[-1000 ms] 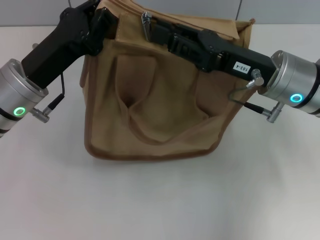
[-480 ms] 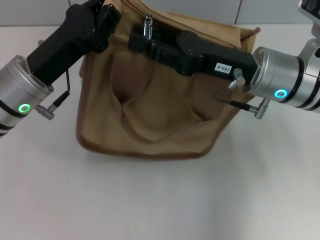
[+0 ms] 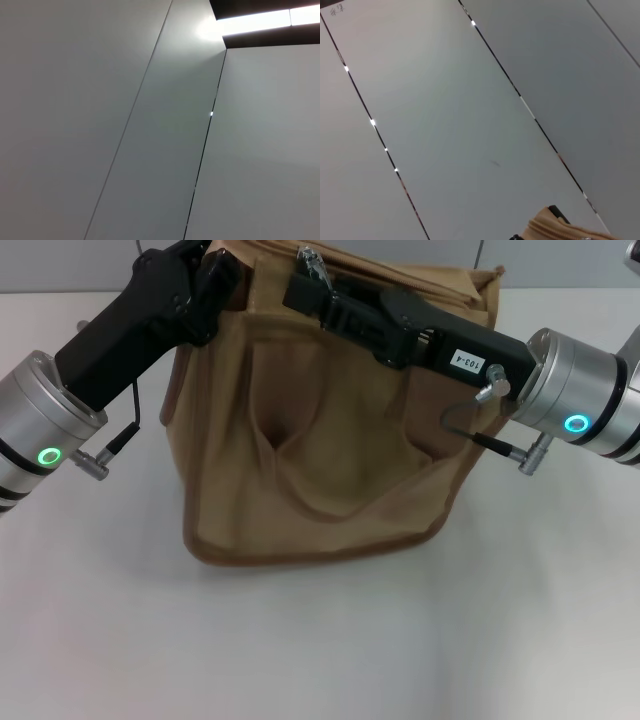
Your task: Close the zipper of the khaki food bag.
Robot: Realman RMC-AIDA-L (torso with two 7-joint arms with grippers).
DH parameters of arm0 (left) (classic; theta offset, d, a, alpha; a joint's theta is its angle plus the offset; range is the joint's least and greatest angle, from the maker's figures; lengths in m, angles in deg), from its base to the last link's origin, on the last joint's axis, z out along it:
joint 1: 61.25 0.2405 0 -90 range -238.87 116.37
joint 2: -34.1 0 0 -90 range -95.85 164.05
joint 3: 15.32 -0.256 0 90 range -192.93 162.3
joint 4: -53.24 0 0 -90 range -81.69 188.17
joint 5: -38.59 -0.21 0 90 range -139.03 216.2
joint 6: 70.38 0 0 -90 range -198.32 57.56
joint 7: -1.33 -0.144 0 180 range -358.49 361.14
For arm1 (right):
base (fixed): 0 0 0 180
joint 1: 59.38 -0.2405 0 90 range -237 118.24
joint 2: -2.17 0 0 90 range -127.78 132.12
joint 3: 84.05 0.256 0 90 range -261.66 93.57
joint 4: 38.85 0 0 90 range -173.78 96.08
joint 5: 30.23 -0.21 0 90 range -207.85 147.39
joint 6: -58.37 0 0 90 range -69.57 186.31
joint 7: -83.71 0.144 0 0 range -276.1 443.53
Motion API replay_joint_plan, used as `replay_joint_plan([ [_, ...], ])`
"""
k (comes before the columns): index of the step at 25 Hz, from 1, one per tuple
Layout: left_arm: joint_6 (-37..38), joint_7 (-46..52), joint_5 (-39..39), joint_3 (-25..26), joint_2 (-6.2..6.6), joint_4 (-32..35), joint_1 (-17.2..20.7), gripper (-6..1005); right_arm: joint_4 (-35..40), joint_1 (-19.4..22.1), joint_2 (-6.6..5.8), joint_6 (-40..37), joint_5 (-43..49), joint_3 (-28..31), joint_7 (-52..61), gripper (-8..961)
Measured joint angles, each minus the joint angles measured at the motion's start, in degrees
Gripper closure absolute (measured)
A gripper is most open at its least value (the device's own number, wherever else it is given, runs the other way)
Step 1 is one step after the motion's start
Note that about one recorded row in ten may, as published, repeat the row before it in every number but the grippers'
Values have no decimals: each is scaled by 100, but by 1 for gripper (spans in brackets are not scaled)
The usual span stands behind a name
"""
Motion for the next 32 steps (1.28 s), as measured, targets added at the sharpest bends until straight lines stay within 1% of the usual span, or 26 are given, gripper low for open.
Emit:
replay_joint_plan([
  [15,-2,-12,2,-8,0,-40,28,978,-73,4,0,98,-18,-4,39,702],
  [21,13,-67,3,-7,0,-61,30,978,-73,-57,-1,151,7,-65,27,737],
  [27,16,-71,2,-3,0,-62,34,978,-73,-51,0,232,-13,-133,41,944],
  [32,21,-71,-2,23,-1,-62,41,977,-73,-4,0,277,-13,-99,51,949],
])
